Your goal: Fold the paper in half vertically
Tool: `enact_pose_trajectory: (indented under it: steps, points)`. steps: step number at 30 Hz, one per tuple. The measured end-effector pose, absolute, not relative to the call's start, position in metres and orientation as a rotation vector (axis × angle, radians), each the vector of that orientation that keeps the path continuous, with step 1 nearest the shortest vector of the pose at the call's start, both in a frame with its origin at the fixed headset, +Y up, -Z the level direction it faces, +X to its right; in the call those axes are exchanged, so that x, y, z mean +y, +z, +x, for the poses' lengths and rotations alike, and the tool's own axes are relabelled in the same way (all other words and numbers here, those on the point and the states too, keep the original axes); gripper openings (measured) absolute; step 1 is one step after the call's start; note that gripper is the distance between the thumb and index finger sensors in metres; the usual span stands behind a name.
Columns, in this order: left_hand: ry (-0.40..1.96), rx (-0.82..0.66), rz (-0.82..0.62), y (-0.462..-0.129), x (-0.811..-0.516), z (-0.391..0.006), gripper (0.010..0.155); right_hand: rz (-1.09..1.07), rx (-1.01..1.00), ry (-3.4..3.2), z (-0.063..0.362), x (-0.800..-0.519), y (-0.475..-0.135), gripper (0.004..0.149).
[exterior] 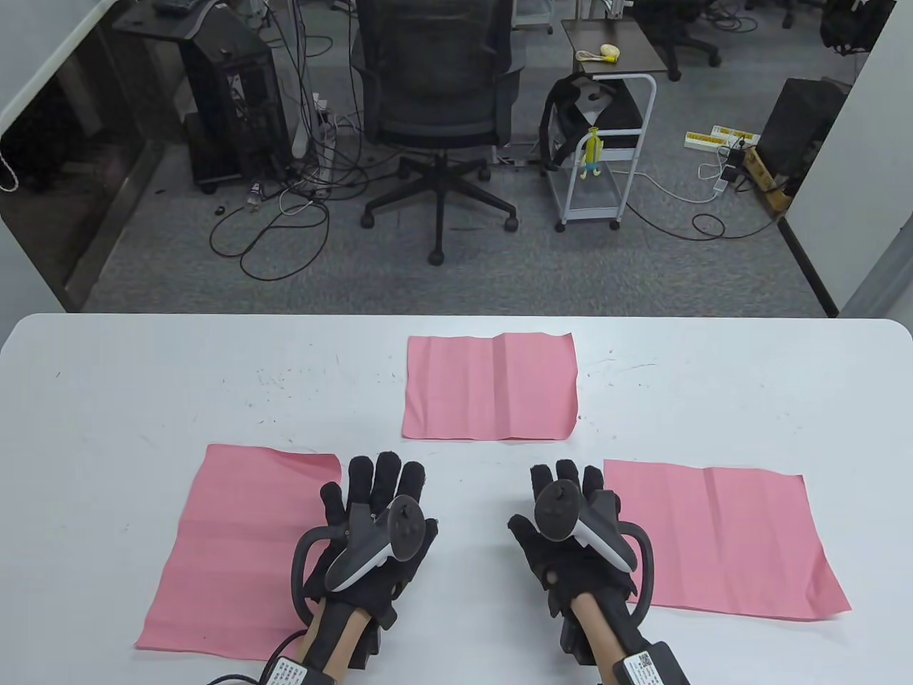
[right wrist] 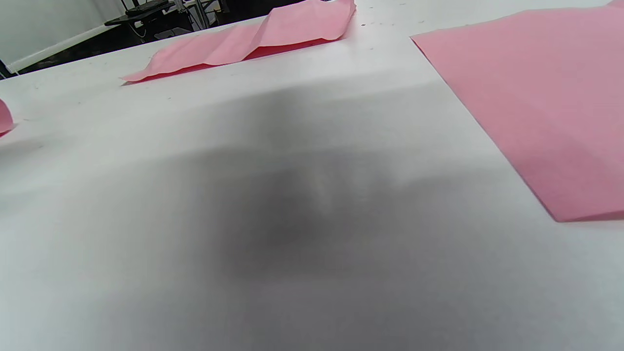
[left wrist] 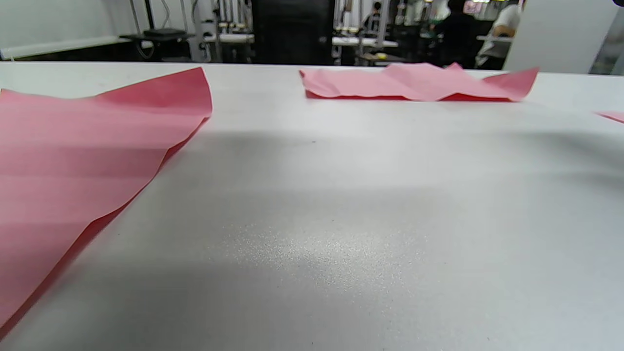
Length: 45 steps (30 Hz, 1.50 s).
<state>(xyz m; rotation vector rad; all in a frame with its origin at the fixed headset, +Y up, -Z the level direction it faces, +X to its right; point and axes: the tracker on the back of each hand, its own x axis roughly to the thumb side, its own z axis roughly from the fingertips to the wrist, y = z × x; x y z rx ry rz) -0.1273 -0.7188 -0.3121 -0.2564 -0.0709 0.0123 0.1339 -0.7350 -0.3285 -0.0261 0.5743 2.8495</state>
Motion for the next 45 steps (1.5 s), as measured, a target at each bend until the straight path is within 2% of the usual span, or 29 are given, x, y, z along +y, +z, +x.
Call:
enact_pose_trajectory:
  steps: [4, 10, 14, 21, 28, 35, 38, 45]
  points:
    - [0.021, -0.077, -0.269, -0.312, -0.720, -0.128, 0.080, -0.104, 0.597, 2.804, 0.160, -0.737, -0.333, 0.077]
    - [0.024, -0.075, -0.274, -0.313, -0.720, -0.129, 0.080, -0.326, 0.663, 2.781, 0.231, -0.747, -0.338, 0.076]
    - [0.023, -0.075, -0.273, -0.313, -0.720, -0.129, 0.080, -0.488, 0.722, 2.766, 0.282, -0.756, -0.332, 0.076]
    - [0.023, -0.070, -0.281, -0.314, -0.721, -0.130, 0.080, -0.584, 0.833, 2.656, 0.332, -0.777, -0.318, 0.075]
    - [0.018, -0.068, -0.292, -0.314, -0.722, -0.130, 0.080, -0.570, 0.928, 2.610, 0.340, -0.799, -0.313, 0.073]
    - [0.027, -0.066, -0.293, -0.315, -0.723, -0.132, 0.080, -0.562, 0.920, 2.632, 0.337, -0.801, -0.312, 0.072]
    - [0.029, -0.066, -0.297, -0.315, -0.723, -0.133, 0.080, -0.533, 0.935, 2.648, 0.324, -0.801, -0.314, 0.072]
    - [0.043, -0.075, -0.306, -0.315, -0.721, -0.134, 0.080, -0.457, 0.976, 2.699, 0.264, -0.805, -0.316, 0.071]
